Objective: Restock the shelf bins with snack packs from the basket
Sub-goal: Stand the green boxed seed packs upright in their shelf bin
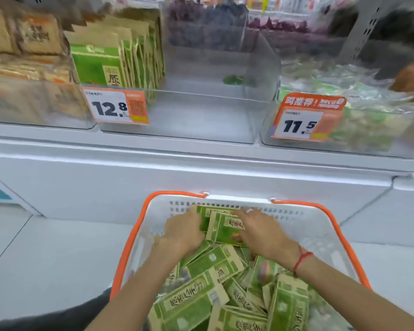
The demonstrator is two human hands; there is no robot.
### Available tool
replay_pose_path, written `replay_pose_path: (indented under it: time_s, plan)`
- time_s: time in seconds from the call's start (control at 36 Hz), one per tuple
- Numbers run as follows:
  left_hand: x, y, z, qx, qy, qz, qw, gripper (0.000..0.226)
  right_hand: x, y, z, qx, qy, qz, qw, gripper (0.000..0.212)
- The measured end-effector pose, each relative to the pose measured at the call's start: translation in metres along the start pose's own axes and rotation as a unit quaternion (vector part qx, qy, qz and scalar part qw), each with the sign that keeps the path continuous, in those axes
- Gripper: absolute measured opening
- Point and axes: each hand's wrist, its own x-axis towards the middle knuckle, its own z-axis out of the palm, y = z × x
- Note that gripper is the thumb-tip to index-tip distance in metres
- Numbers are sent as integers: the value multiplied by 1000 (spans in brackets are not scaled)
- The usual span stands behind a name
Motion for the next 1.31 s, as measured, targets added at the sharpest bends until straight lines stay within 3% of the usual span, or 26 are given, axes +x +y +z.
replay_pose_path:
  time_s: [0.06,0.14,0.19,0.31,0.42,0.47,0.58,0.64,0.75,0.83,0.89,0.94,1.06,1.11,1.19,1.31]
  plan:
    - [10,-1,27,-76,-48,-19,996,31,-2,5,16,4,-8,8,1000,57]
    - [19,6,58,-225,-53,-33,972,41,-6,13,35,76,-49,31,995,65]
    - [21,12,73,-253,-18,-27,967,33,-9,17,44,116,-27,47,992,65]
    - [10,17,81,-283,68,1,957,13,-7,24,44,55,91,37,994,56]
    - [-3,14,68,-370,119,47,920,10,1,35,30,51,86,40,994,37]
    - [-7,10,52,-451,134,34,882,17,2,35,20,141,93,56,984,31]
    - [-16,2,21,-568,55,-3,821,87,1,11,-2,442,51,49,894,18]
    - [-21,-1,14,-585,22,-4,811,73,3,-4,-4,494,3,29,869,19]
    - [-29,-17,9,-594,81,-26,800,31,7,-22,12,444,-114,11,889,42]
    - [-33,-37,12,-582,117,-60,803,18,1,-23,36,204,-193,-32,959,77]
    - [-34,-50,14,-585,126,-72,798,13,-6,-17,57,37,-211,-85,973,89]
    - [-33,-59,16,-617,124,-85,772,17,-13,-11,71,-37,-186,-122,974,93]
    - [-33,-67,15,-725,48,-128,675,17,-14,-3,69,-61,-118,-153,979,66]
    - [-33,-68,15,-747,30,-133,651,18,-14,-3,53,-49,-128,-145,980,49]
    - [-32,-65,16,-737,34,-117,664,21,-9,4,22,-29,-150,-131,980,30]
    - [-33,-59,18,-678,46,-95,728,19,-1,31,-3,106,-136,-56,983,17]
